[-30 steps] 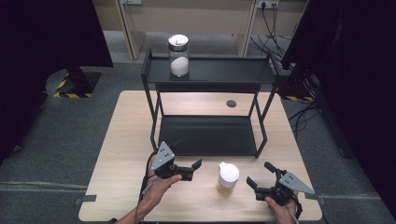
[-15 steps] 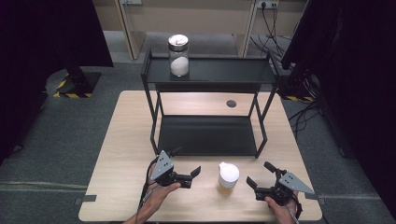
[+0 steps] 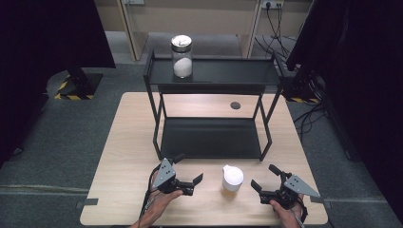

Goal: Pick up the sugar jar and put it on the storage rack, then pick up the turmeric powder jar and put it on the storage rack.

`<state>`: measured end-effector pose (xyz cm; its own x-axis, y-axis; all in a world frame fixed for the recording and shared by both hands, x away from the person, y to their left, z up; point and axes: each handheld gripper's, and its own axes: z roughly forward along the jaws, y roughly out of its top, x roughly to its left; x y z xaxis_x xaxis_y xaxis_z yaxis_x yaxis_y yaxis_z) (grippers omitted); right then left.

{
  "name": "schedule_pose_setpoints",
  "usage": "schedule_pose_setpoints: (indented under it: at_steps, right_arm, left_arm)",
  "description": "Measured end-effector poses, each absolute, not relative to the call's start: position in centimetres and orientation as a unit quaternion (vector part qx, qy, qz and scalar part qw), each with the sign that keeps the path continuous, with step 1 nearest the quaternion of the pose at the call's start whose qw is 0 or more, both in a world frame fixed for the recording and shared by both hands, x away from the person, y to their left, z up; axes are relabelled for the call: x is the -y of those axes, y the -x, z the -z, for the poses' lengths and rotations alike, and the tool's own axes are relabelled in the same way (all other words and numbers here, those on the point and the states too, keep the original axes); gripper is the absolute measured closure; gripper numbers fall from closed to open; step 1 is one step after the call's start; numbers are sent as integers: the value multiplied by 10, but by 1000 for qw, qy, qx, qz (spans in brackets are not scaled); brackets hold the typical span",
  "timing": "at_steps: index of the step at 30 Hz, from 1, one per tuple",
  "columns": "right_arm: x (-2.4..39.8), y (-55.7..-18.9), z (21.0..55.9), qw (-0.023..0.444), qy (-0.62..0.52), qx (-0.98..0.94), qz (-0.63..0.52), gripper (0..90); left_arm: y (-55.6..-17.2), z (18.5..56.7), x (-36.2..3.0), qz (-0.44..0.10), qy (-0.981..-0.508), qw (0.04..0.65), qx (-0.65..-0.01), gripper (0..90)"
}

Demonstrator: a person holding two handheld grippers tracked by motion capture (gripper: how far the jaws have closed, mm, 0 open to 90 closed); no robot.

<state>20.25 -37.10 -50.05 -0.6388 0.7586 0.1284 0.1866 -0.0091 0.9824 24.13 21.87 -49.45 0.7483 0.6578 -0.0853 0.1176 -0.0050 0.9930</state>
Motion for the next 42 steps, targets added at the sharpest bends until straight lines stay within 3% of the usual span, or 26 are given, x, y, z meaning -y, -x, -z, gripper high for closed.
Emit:
schedule_pose_setpoints:
  at_steps: [42]
  right_arm:
    - [370,-199,500,229,-343,-667,-621,6]
  left_arm:
    - [-240,501,-223,-200,-680,642,-292,9]
